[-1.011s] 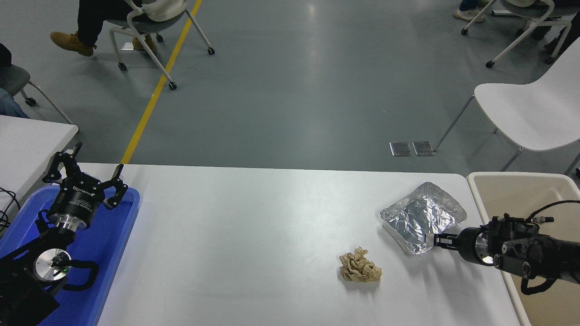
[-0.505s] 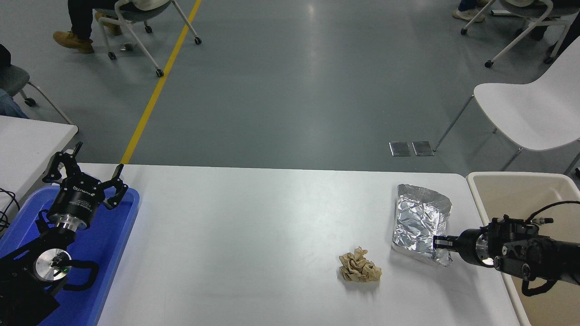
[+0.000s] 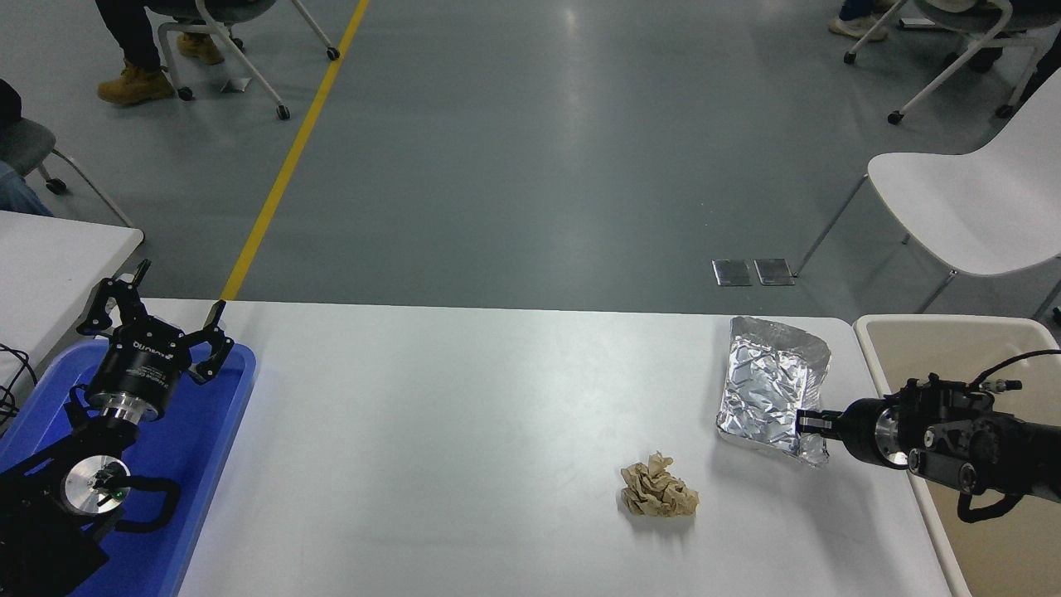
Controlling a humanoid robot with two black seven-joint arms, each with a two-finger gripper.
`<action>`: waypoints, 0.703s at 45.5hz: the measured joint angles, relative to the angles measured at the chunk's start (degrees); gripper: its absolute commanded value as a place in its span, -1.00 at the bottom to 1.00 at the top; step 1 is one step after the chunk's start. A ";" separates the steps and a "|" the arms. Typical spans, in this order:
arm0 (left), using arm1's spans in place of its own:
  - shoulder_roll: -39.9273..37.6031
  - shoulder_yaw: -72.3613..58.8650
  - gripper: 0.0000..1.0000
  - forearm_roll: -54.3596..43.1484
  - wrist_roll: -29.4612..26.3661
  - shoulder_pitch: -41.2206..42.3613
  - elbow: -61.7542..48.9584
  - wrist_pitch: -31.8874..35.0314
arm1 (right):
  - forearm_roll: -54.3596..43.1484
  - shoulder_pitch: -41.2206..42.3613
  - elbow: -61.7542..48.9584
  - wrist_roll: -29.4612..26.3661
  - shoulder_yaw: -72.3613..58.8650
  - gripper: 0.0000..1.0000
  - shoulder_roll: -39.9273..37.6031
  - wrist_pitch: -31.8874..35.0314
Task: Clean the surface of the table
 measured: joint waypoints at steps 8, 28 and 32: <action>0.00 0.00 1.00 0.00 0.00 0.00 0.00 0.00 | 0.06 3.73 1.31 0.16 1.92 -1.00 -2.43 0.59; 0.04 0.02 1.00 0.00 0.00 0.00 0.00 0.00 | 0.06 18.18 10.78 0.16 3.15 -1.00 -10.34 3.99; 0.04 0.02 1.00 -0.01 0.01 0.00 0.00 0.00 | 0.02 21.26 12.27 0.14 3.18 -1.00 -12.12 5.67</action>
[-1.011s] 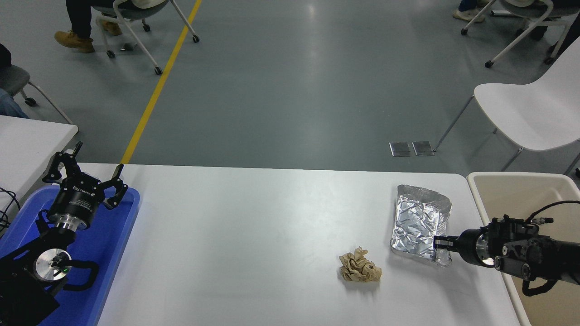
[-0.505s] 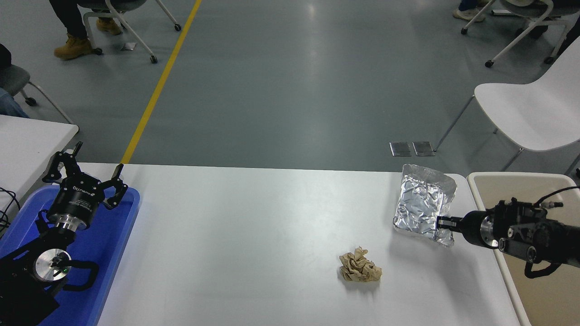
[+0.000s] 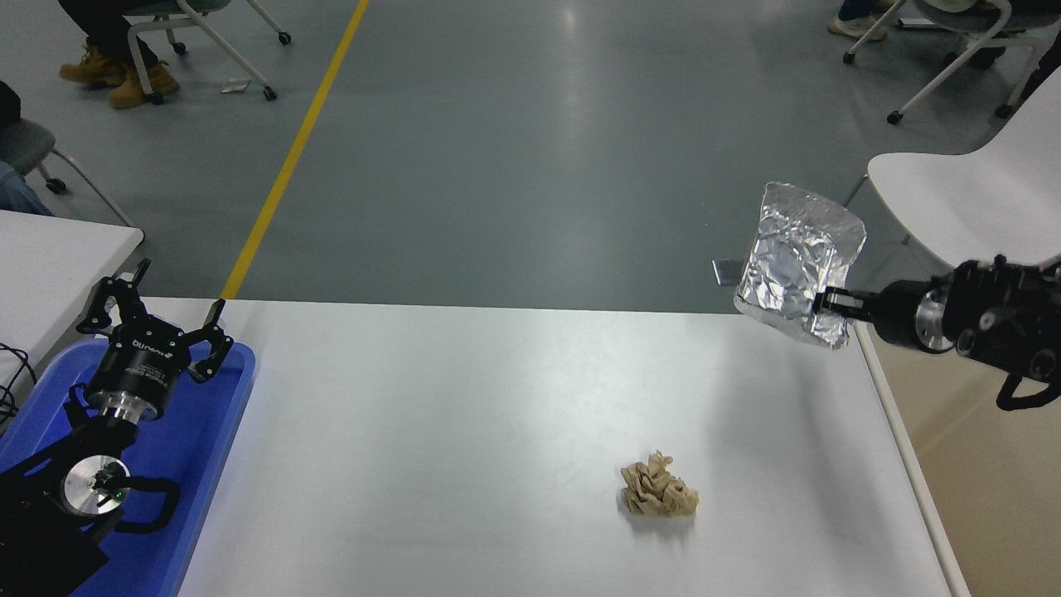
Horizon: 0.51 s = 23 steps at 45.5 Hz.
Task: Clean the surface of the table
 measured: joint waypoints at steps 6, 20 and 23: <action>0.00 0.00 1.00 0.00 0.00 0.00 0.00 0.00 | -0.01 3.85 1.26 0.01 0.11 -1.00 -2.28 2.48; -0.01 0.00 1.00 -0.01 0.00 0.00 -0.01 0.00 | 0.04 7.49 0.60 -0.05 0.09 -1.00 -6.02 5.70; -0.01 0.00 1.00 -0.01 0.00 0.00 0.00 0.00 | 0.21 6.54 -1.06 -0.08 0.14 -1.00 -6.87 5.97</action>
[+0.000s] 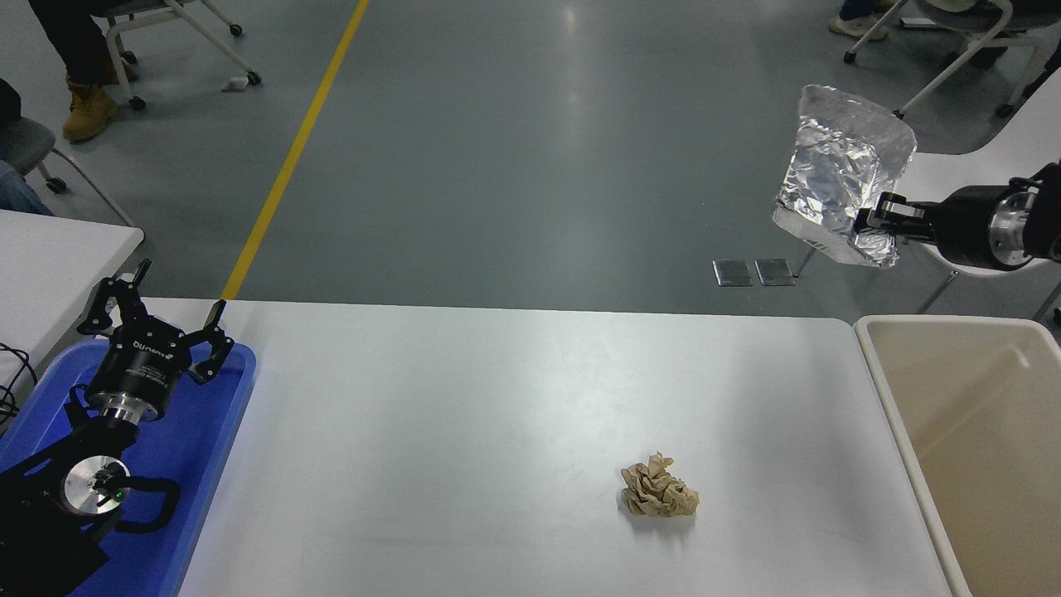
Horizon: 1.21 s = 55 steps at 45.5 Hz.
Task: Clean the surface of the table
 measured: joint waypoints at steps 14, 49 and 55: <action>-0.03 0.00 1.00 0.00 0.00 0.00 0.00 0.00 | 3.54 -8.70 -12.94 -0.02 0.32 -1.00 -2.19 0.99; -0.02 0.00 1.00 0.01 -0.01 0.00 0.00 0.00 | 10.07 -38.84 -39.20 -1.11 10.37 -1.00 0.09 1.06; -0.03 0.00 1.00 0.01 -0.01 0.00 0.00 0.00 | 10.13 -43.41 -41.71 -1.65 12.99 -1.00 2.36 0.73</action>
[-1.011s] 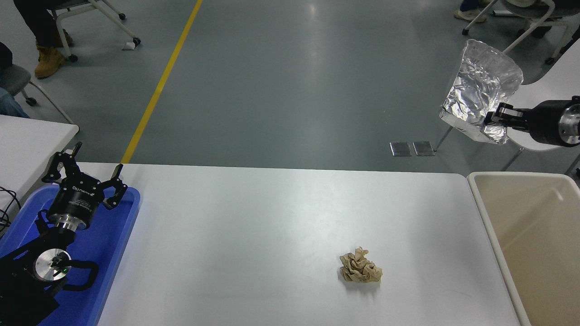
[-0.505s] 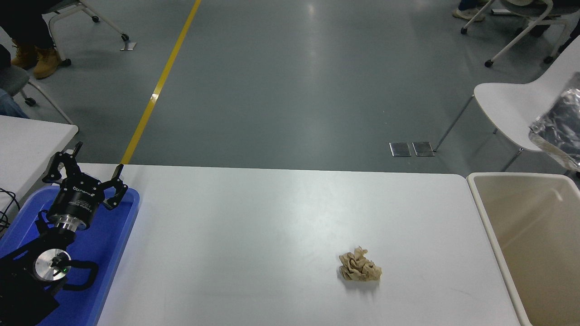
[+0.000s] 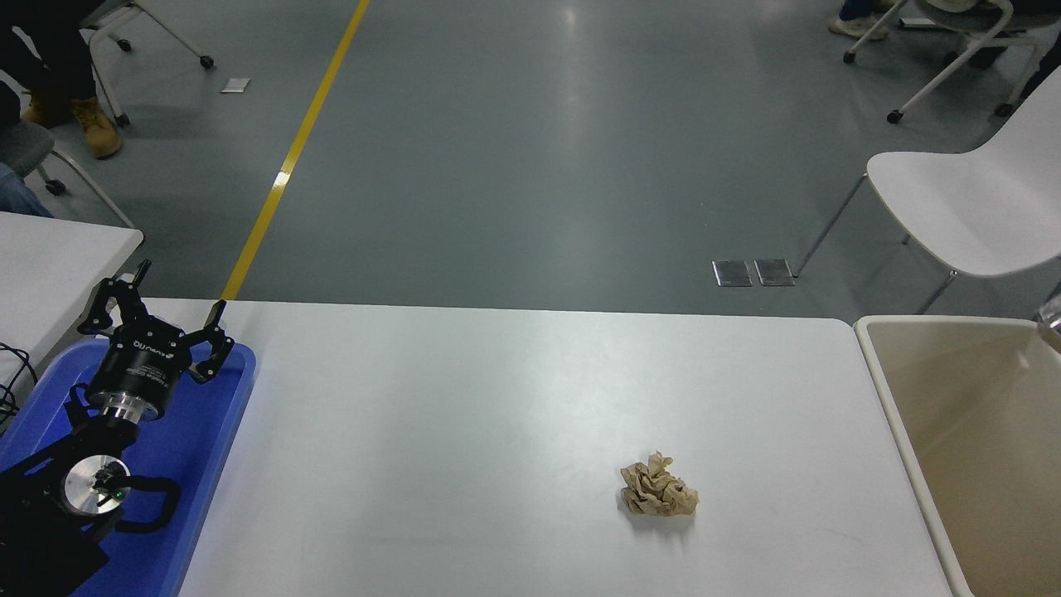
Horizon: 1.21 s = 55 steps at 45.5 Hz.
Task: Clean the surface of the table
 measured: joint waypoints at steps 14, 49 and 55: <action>-0.01 0.00 1.00 -0.01 -0.01 0.00 0.00 0.00 | 0.08 -7.57 -3.38 -0.86 3.16 -1.00 5.56 -1.99; -0.01 0.00 1.00 -0.01 -0.01 0.00 0.00 0.00 | 0.19 -13.97 -4.27 -1.17 4.14 -1.00 12.93 -5.42; -0.01 0.00 1.00 -0.01 -0.01 0.00 0.00 0.00 | 0.19 -14.10 -4.29 -1.17 4.19 -0.90 13.27 -5.75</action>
